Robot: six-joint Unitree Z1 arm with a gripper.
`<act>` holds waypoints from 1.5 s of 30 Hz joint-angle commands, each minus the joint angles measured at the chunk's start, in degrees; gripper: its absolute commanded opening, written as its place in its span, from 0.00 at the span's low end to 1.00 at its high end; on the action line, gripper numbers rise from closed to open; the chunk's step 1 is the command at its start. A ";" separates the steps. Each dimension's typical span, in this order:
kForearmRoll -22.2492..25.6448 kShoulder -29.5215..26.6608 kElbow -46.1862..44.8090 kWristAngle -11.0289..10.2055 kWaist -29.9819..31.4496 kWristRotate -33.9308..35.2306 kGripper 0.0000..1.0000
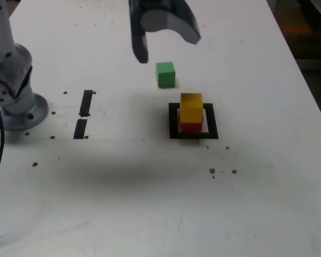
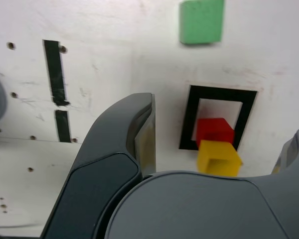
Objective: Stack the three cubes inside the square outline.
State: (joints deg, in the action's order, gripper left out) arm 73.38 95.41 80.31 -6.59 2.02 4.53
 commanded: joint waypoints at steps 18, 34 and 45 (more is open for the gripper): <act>-7.88 7.93 -5.13 4.65 -14.25 -16.55 0.94; -12.79 14.23 -6.35 6.36 -20.80 -23.79 0.91; -14.85 16.90 -6.31 7.06 -22.23 -25.54 0.72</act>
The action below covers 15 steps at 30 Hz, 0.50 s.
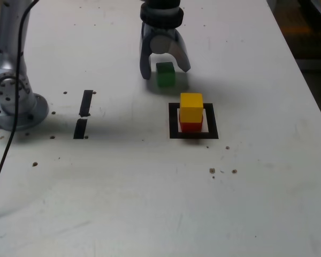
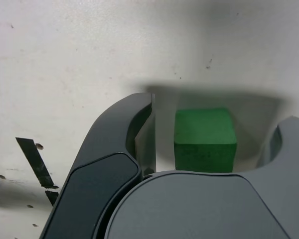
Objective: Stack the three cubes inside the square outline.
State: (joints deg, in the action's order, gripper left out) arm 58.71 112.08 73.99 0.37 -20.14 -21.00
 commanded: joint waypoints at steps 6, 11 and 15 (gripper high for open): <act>-1.89 0.36 -0.19 0.56 -0.08 -0.17 0.49; -2.87 -0.14 -0.20 0.80 -0.06 -0.80 0.28; -3.33 -1.33 -0.09 0.85 0.25 -1.19 0.16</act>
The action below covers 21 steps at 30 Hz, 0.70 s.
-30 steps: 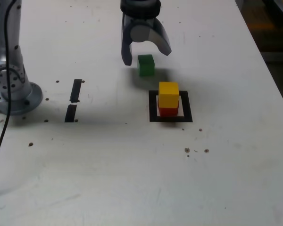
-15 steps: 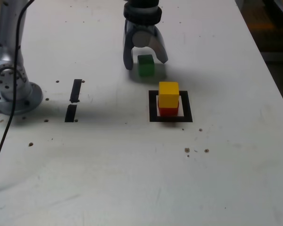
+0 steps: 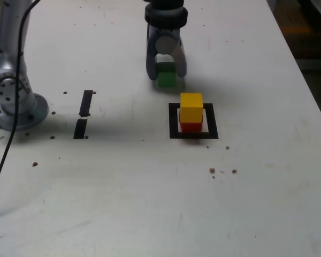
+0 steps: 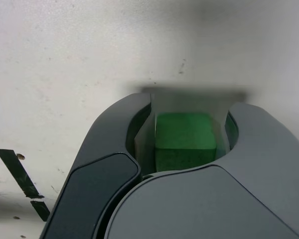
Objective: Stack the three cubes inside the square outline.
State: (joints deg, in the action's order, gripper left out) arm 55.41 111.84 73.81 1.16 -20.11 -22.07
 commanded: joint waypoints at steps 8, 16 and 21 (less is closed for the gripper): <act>3.47 -5.93 1.30 0.53 1.72 0.64 0.13; 15.38 -9.79 9.57 -0.78 5.80 5.92 0.13; 21.26 -10.55 15.85 -1.69 10.50 10.69 0.13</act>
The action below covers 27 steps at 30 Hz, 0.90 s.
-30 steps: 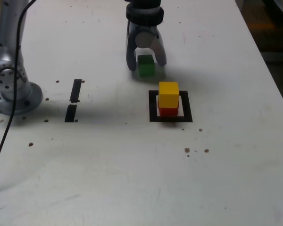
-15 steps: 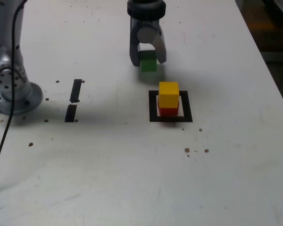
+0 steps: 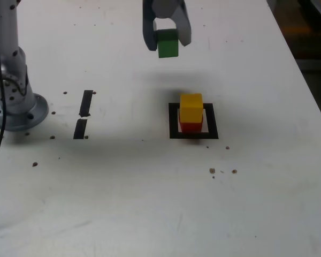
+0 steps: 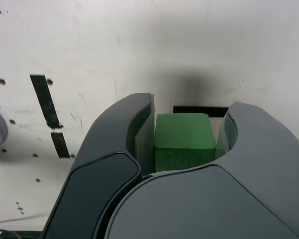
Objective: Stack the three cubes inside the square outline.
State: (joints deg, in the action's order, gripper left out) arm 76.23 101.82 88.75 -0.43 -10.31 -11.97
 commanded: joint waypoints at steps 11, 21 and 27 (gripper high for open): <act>4.21 0.49 7.64 -0.32 11.74 10.70 0.13; 3.87 2.23 7.35 -1.20 20.48 18.63 0.14; 3.68 2.86 6.74 -1.12 22.97 20.74 0.14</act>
State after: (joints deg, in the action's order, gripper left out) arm 80.05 104.43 95.74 -1.55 12.24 8.47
